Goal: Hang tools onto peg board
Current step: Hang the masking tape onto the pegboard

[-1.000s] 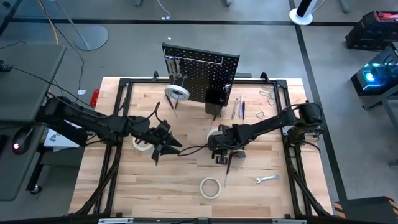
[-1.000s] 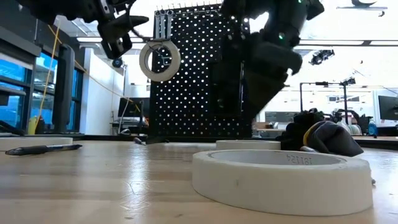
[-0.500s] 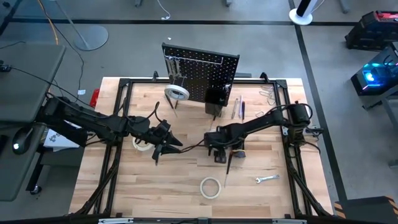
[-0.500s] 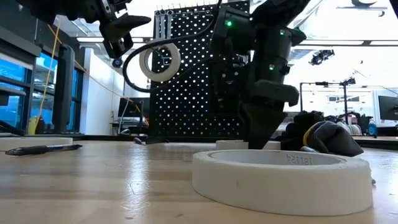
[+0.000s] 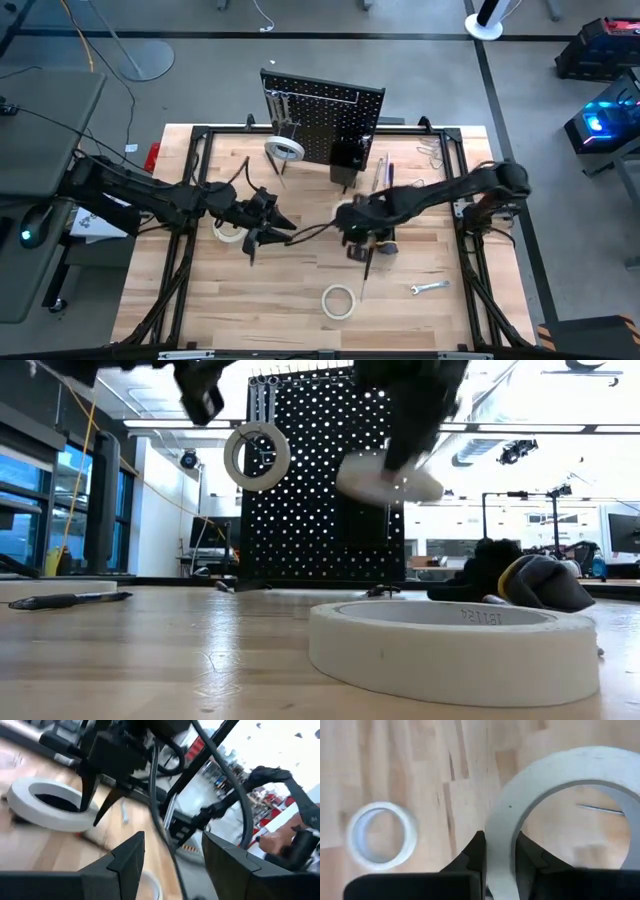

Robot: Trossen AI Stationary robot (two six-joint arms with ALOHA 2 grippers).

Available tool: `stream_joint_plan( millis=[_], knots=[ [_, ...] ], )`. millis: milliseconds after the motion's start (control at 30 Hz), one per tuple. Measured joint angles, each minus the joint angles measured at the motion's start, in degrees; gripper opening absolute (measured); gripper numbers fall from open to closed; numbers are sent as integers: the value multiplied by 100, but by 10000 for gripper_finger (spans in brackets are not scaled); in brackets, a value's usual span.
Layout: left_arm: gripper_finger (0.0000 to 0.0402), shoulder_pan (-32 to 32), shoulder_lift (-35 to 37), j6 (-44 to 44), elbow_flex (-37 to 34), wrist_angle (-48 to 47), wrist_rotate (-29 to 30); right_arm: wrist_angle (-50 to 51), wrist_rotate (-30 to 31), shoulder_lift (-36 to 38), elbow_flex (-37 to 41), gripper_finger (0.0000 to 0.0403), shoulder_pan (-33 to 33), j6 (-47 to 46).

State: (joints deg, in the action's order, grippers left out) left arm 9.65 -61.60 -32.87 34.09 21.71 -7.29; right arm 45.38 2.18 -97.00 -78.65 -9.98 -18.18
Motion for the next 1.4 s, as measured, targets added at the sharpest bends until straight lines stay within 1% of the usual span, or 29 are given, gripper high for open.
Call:
stream_joint_plan(
  millis=[67,167,233,300,367,433,500,567,633,767,833,967,1067,1233,1400],
  knots=[
    [191,-5,26,156,174,185,39,2,43,344,-342,45,-52,-1],
    [191,-73,41,647,517,459,297,-500,-49,949,-917,45,-17,-107],
    [191,-186,41,1110,808,496,410,-1208,-222,1262,-1189,45,68,-92],
    [191,-305,46,1523,1089,474,513,-1880,-469,1468,-1297,45,146,-12],
    [191,-469,41,1646,1359,393,526,-2522,-716,1592,-1338,45,211,3],
    [191,-627,39,1434,1631,388,447,-3308,-1235,1720,-1331,45,286,-108],
    [191,-769,41,1096,1926,604,219,-4218,-1674,1792,-1320,45,323,-273],
    [191,-891,41,779,2197,812,-60,-5147,-1928,1748,-1320,45,322,-354],
    [191,-974,0,471,2430,947,-219,-6035,-2203,1623,-1310,45,322,-393],
    [191,-1070,-234,68,2837,1355,-459,-7297,-2596,1328,-1324,45,392,-471],
    [191,-1129,-437,-176,3060,1564,-638,-7650,-2776,1148,-1400,45,478,-654],
    [191,-1271,-935,-708,3442,1545,-1080,-7962,-3246,728,-1478,45,558,-1032],
    [191,-1362,-1257,-1098,3713,1575,-1224,-8154,-3493,556,-1596,45,555,-1164],
    [191,-1431,-1677,-1771,4069,1994,-1836,-8142,-3568,501,-1631,45,562,-1163],
    [191,-1429,-1810,-1951,4246,2080,-2125,-8179,-3572,495,-1618,45,664,-1149]
  ],
)
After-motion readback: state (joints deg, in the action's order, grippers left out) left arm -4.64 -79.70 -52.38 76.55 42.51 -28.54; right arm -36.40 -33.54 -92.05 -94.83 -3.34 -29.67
